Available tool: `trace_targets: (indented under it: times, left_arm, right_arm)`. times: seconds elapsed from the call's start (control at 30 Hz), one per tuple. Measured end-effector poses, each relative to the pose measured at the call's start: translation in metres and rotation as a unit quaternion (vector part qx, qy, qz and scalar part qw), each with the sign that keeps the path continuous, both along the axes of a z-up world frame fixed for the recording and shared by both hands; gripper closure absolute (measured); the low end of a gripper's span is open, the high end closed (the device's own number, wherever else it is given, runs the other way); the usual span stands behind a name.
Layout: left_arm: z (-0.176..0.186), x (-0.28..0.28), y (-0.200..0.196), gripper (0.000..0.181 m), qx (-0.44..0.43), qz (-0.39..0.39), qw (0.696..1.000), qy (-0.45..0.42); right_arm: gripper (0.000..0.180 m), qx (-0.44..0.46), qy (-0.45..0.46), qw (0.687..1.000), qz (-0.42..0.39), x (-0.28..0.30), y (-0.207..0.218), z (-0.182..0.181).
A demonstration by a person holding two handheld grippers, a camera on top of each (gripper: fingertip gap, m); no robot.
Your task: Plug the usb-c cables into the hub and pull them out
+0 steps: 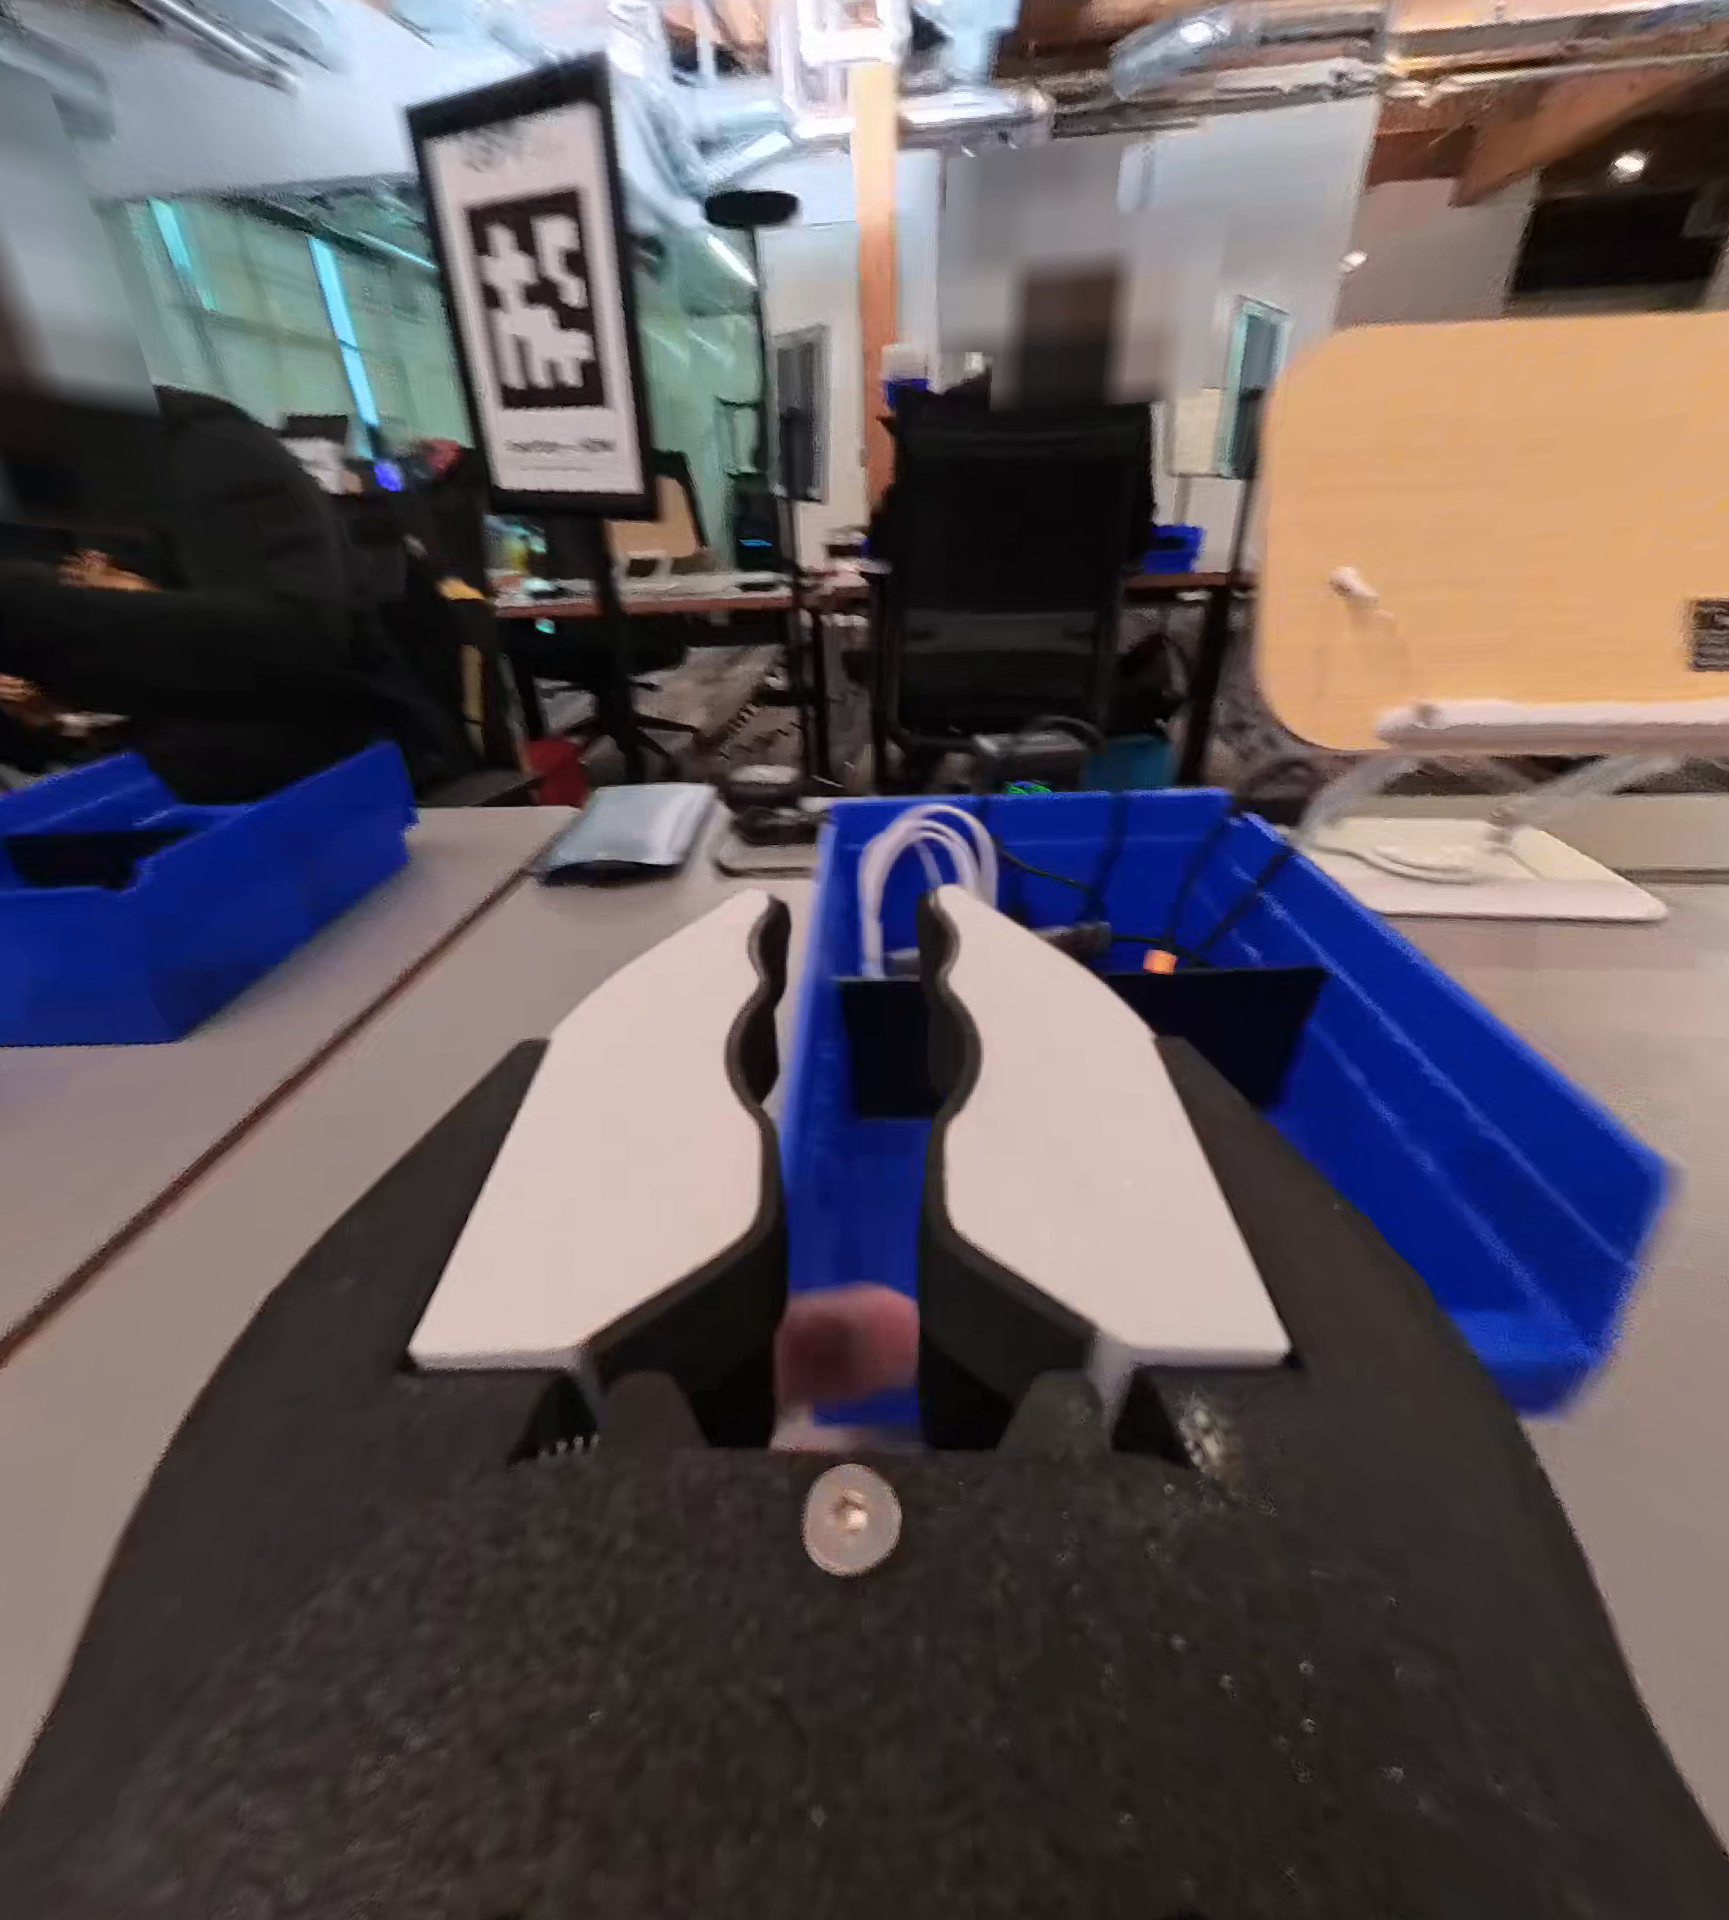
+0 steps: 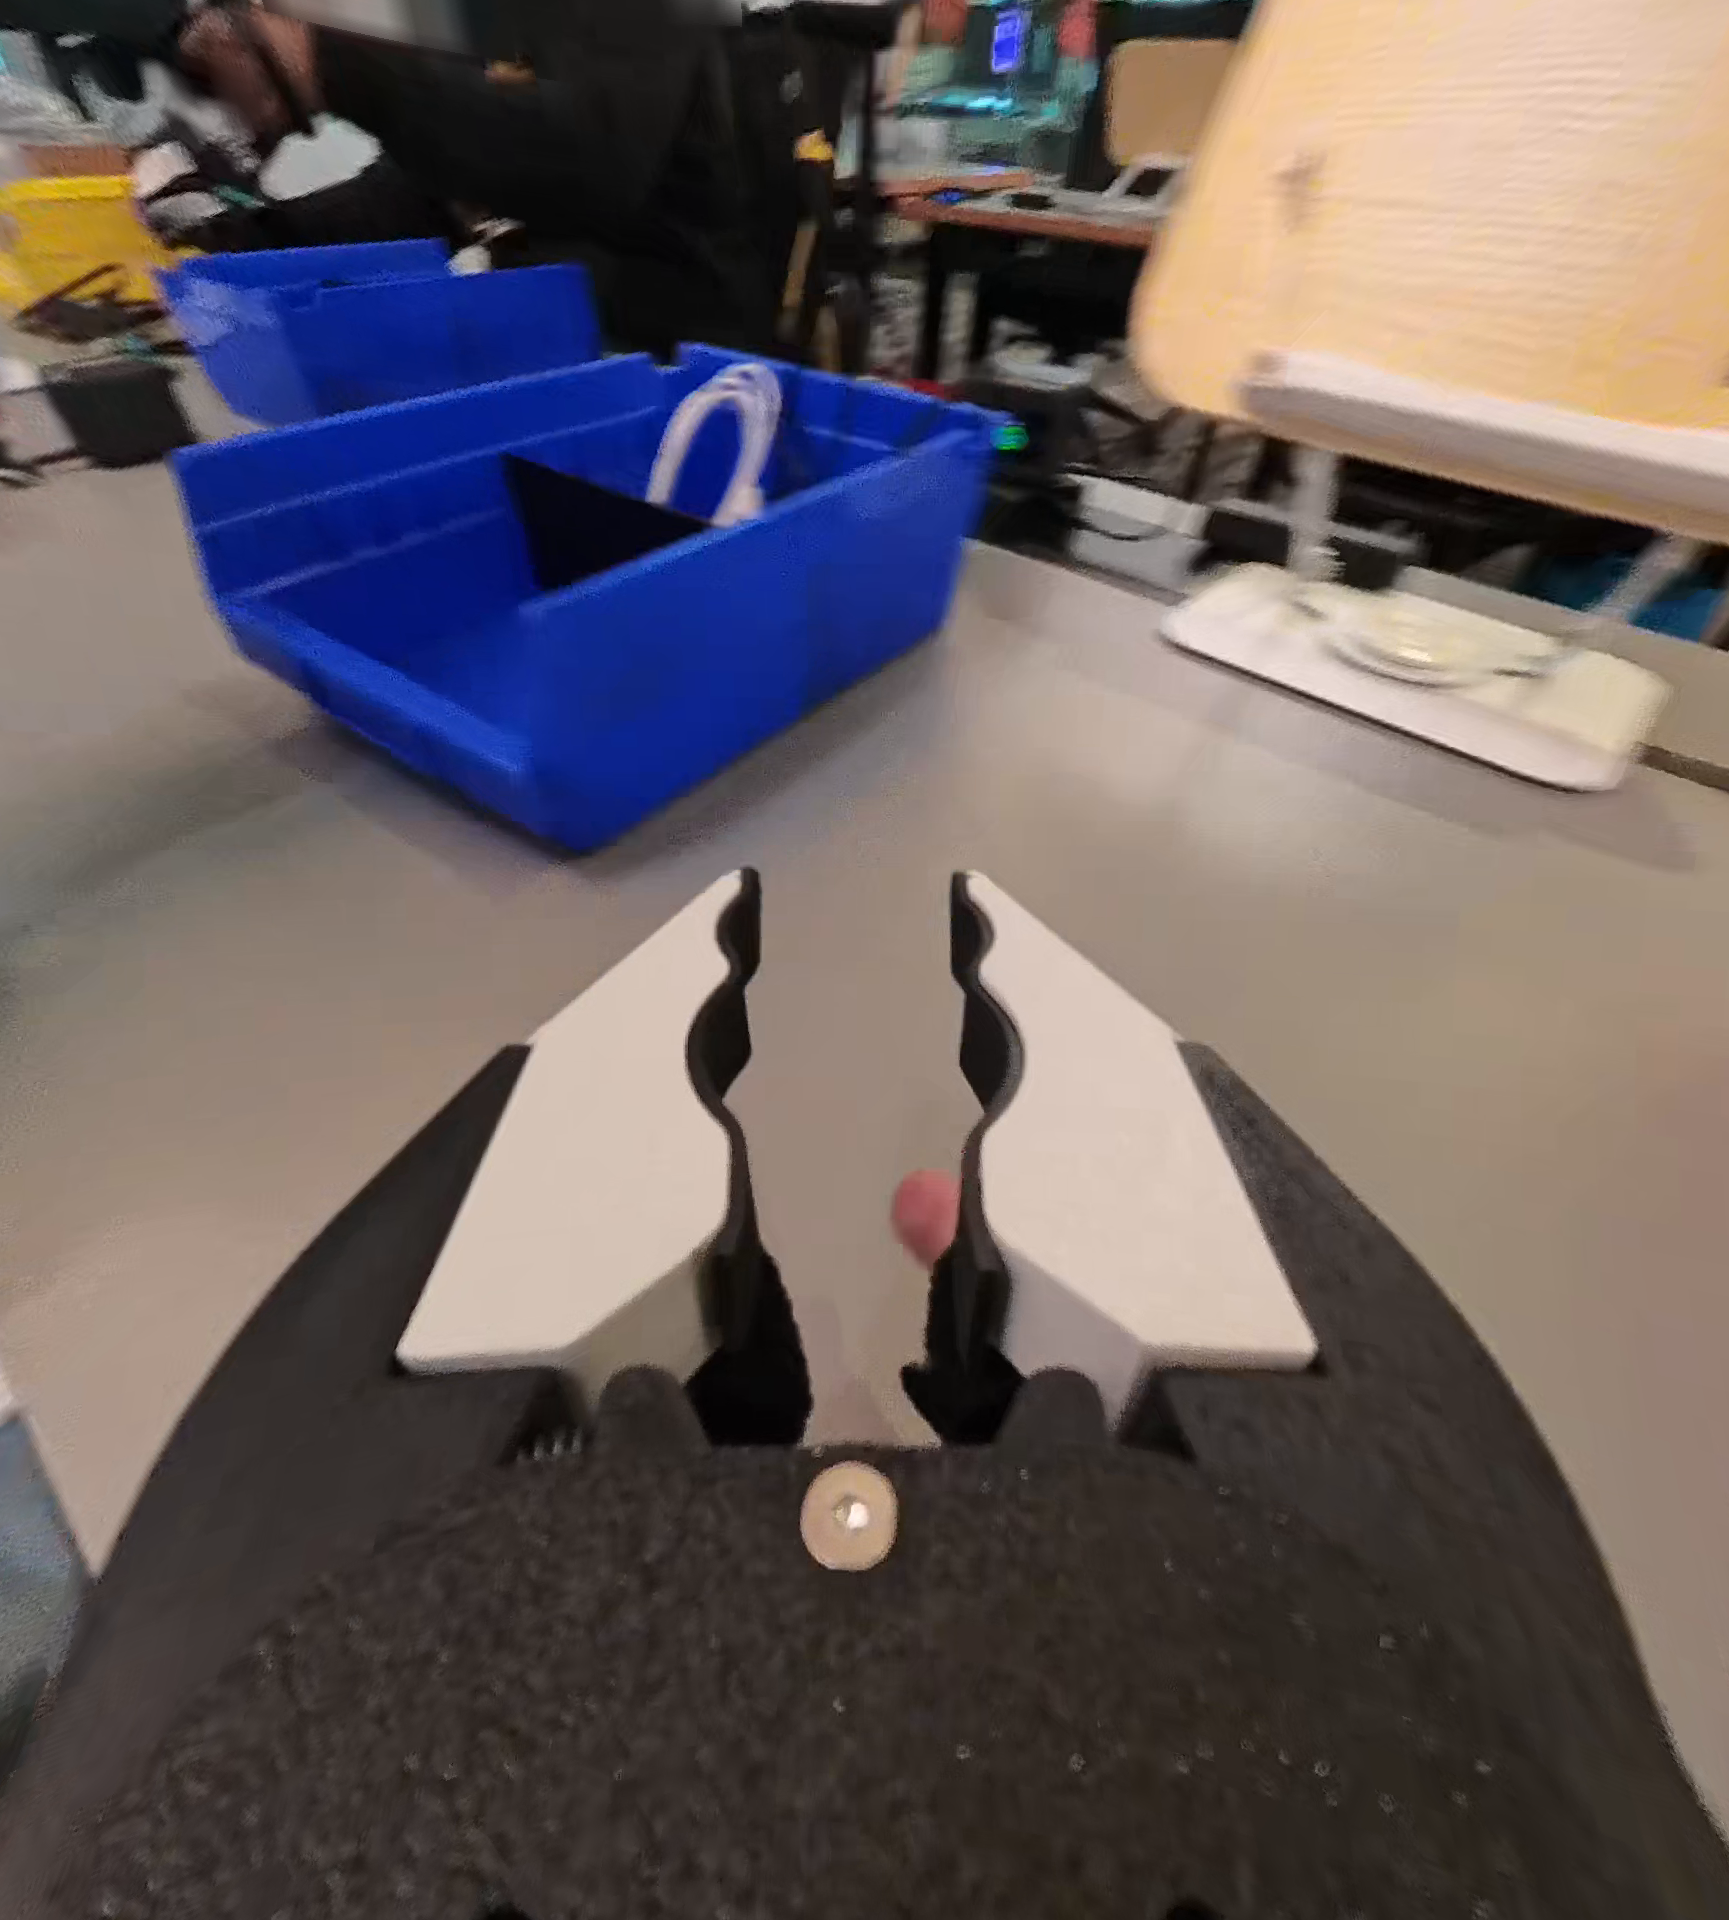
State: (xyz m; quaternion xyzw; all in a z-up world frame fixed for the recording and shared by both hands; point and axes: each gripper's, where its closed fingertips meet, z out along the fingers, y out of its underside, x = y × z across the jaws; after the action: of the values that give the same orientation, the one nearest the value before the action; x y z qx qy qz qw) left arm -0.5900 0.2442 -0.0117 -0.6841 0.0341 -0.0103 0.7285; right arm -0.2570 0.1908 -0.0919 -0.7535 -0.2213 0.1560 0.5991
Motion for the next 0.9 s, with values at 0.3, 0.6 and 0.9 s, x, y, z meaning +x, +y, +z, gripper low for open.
trace_targets:
  times: [0.3,0.6,0.9]
  left_arm:
    - [-0.11,0.113,-0.051,0.158,-0.209,-0.116,0.971,-0.018]
    - [-0.128,0.125,-0.04,0.156,-0.252,-0.14,0.958,-0.008]
    - [-0.127,0.127,-0.042,0.155,-0.249,-0.145,0.958,0.008]
  right_arm:
    - [0.149,-0.021,0.068,0.958,-0.278,0.283,-0.051,-0.016]
    - [0.142,-0.06,0.035,0.938,-0.341,0.334,-0.037,-0.046]
    - [0.142,-0.048,0.02,0.938,-0.343,0.332,-0.034,-0.043]
